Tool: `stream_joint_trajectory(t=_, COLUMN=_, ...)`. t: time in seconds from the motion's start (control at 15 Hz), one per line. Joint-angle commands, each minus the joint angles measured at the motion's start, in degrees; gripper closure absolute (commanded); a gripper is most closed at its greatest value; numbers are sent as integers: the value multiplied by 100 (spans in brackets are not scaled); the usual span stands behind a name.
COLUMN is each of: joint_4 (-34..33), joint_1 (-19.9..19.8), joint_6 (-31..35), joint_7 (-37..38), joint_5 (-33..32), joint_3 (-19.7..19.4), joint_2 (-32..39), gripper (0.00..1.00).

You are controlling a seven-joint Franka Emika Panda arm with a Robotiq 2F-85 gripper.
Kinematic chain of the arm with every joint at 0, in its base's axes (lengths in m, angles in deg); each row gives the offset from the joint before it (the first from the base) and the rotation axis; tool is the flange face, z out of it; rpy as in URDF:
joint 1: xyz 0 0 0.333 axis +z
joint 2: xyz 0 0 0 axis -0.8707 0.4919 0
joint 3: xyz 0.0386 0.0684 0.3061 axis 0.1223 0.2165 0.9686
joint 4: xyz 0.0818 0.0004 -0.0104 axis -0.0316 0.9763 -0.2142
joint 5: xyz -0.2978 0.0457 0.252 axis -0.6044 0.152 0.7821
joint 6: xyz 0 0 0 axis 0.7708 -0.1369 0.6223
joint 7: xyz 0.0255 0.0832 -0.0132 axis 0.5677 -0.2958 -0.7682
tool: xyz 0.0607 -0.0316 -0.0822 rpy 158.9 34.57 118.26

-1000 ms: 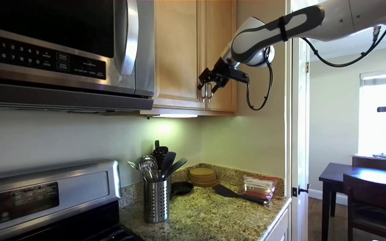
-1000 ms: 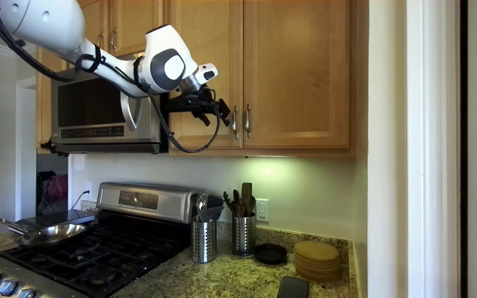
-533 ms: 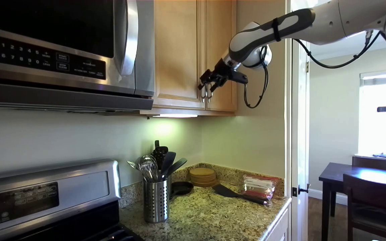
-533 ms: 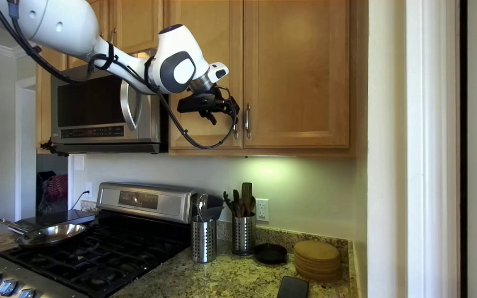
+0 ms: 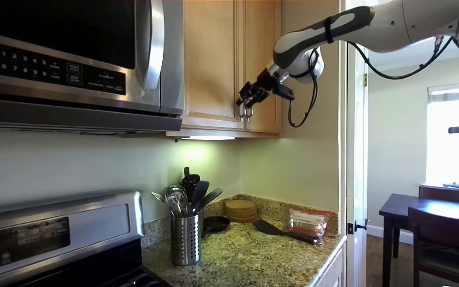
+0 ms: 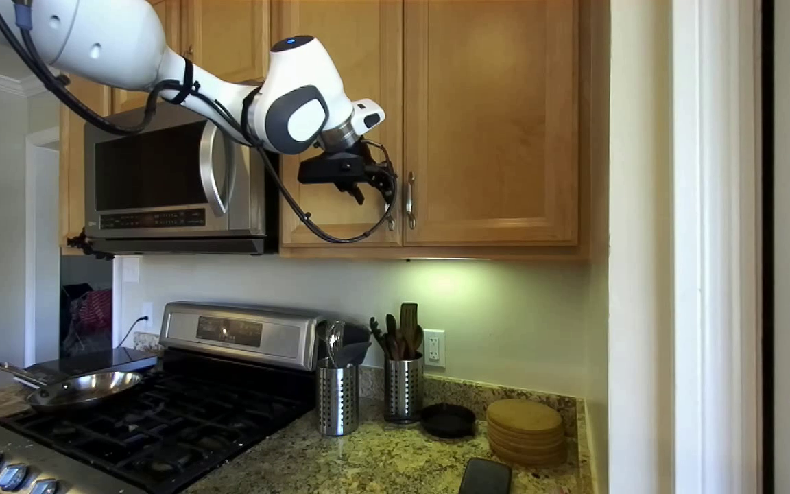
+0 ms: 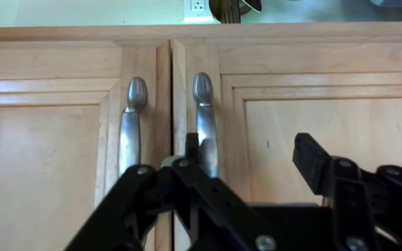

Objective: Open the left door of the kitchen top cabinet

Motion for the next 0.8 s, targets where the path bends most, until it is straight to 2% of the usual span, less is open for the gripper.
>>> stream_joint_trajectory(t=0.0, joint_4=-144, joint_1=-18, joint_6=102, joint_7=-332, joint_5=258, joint_3=-42, joint_2=162, gripper=43)
stream_joint_trajectory(t=0.07, joint_4=-143, joint_1=-26, joint_6=173, joint_7=-381, joint_5=204, joint_3=-65, joint_2=187, gripper=16)
stream_joint_trajectory(t=0.13, joint_4=-153, joint_1=-25, joint_6=183, joint_7=-460, joint_5=221, joint_3=-79, joint_2=208, gripper=17)
stream_joint_trajectory(t=0.2, joint_4=-169, joint_1=-28, joint_6=228, joint_7=-478, joint_5=207, joint_3=-80, joint_2=257, gripper=15)
stream_joint_trajectory(t=0.33, joint_4=-214, joint_1=-19, joint_6=285, joint_7=-551, joint_5=311, joint_3=-61, joint_2=341, gripper=2)
stream_joint_trajectory(t=0.4, joint_4=-242, joint_1=-13, joint_6=355, joint_7=-565, joint_5=343, joint_3=-48, joint_2=391, gripper=2)
stream_joint_trajectory(t=0.47, joint_4=-297, joint_1=-11, joint_6=334, joint_7=-589, joint_5=377, joint_3=-40, joint_2=429, gripper=41)
stream_joint_trajectory(t=0.53, joint_4=-336, joint_1=-9, joint_6=353, joint_7=-616, joint_5=383, joint_3=-38, joint_2=463, gripper=36)
stream_joint_trajectory(t=0.6, joint_4=-355, joint_1=-15, joint_6=363, joint_7=-646, joint_5=382, joint_3=-41, joint_2=462, gripper=36)
stream_joint_trajectory(t=0.73, joint_4=-401, joint_1=-35, joint_6=335, joint_7=-713, joint_5=397, joint_3=-48, joint_2=438, gripper=49)
